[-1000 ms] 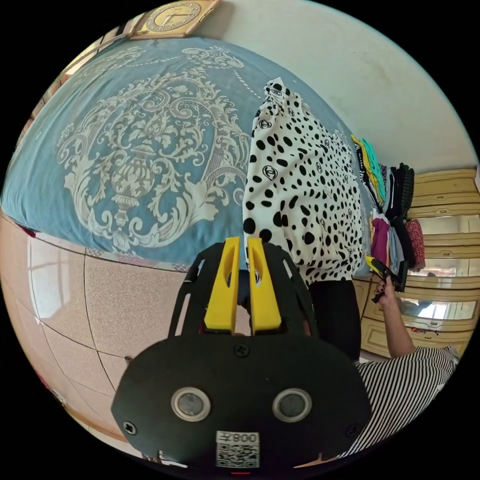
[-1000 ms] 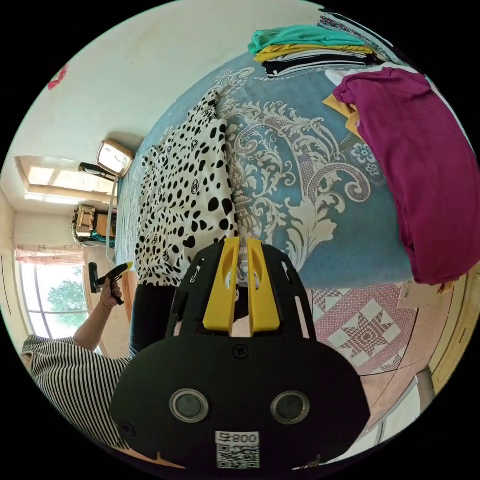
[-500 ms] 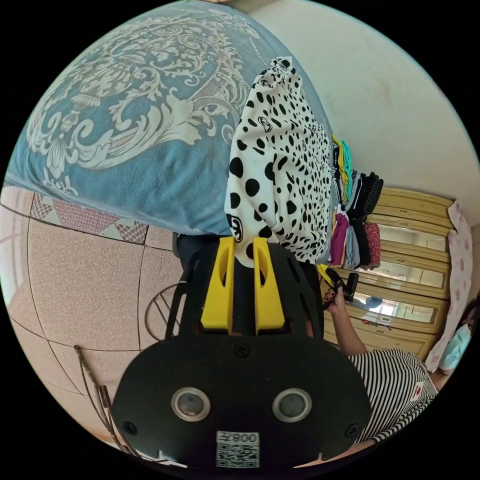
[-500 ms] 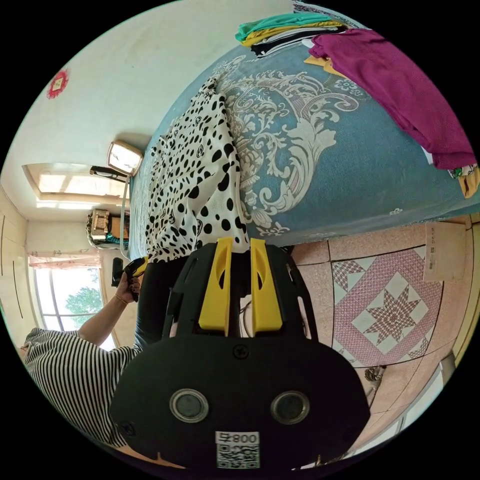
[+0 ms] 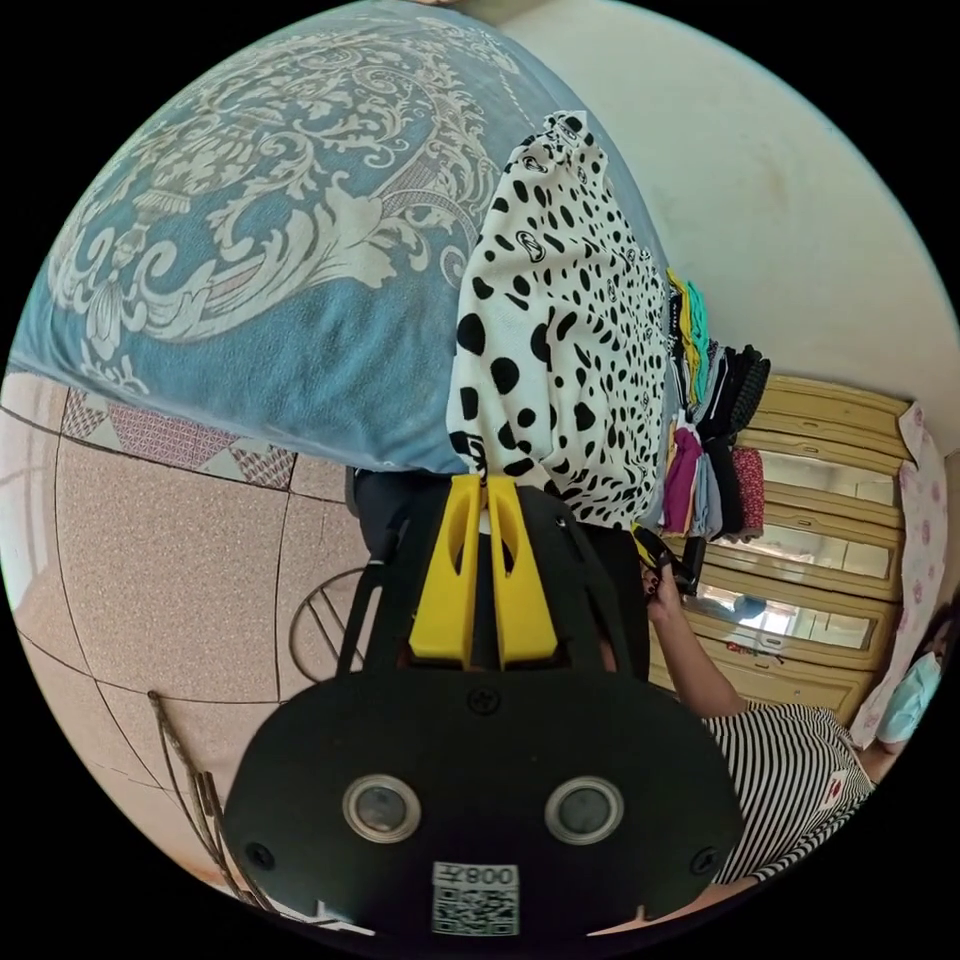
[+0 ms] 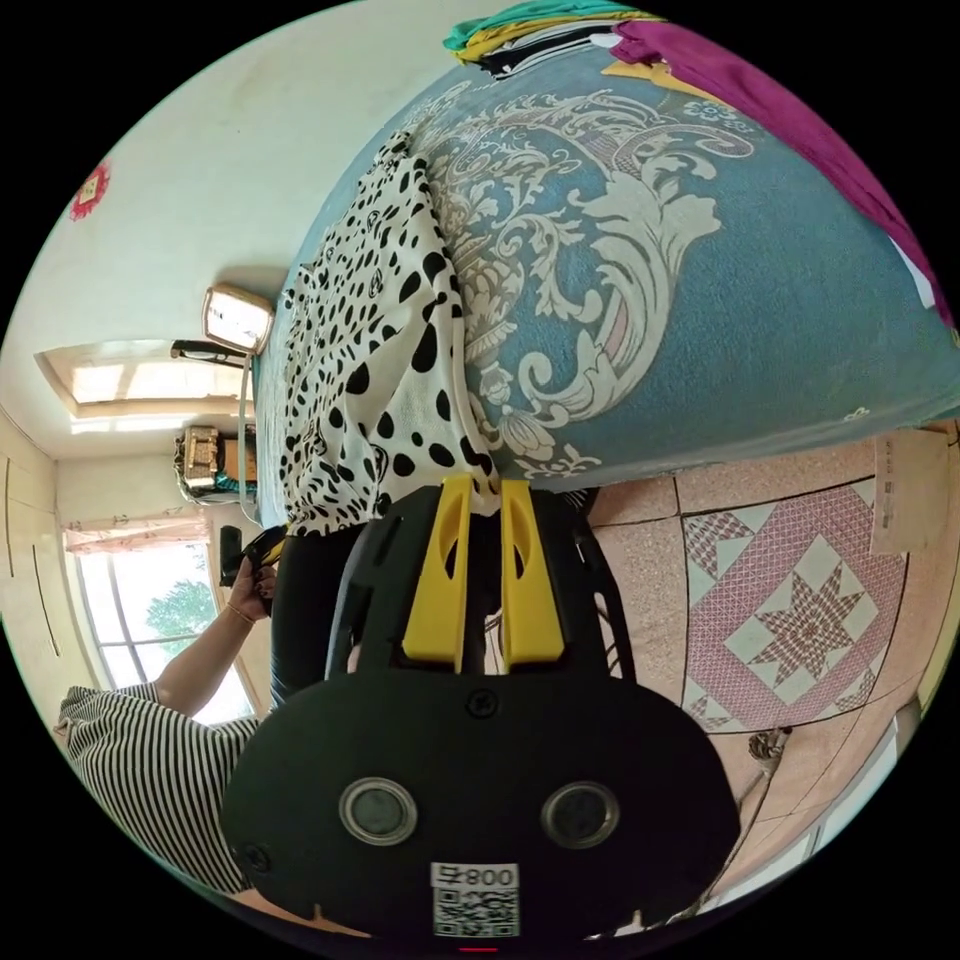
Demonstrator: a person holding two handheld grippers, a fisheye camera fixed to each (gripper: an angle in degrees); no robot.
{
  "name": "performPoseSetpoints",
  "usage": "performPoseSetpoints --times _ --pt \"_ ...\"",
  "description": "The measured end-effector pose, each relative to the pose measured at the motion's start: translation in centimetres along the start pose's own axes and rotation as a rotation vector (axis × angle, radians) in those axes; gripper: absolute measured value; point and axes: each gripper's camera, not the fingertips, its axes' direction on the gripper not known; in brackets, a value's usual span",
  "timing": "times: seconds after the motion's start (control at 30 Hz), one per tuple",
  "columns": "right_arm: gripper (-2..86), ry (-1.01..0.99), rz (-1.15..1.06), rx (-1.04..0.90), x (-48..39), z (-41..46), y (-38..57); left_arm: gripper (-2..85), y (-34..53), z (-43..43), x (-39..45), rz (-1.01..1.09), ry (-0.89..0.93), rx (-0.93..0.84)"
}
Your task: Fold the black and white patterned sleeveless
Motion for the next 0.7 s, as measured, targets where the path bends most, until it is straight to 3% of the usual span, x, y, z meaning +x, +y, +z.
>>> performPoseSetpoints --times 0.7 --pt "0.4 -0.169 -0.188 0.086 -2.9 -13.9 1.5 0.9 11.3 0.5 0.3 0.086 0.228 0.228"
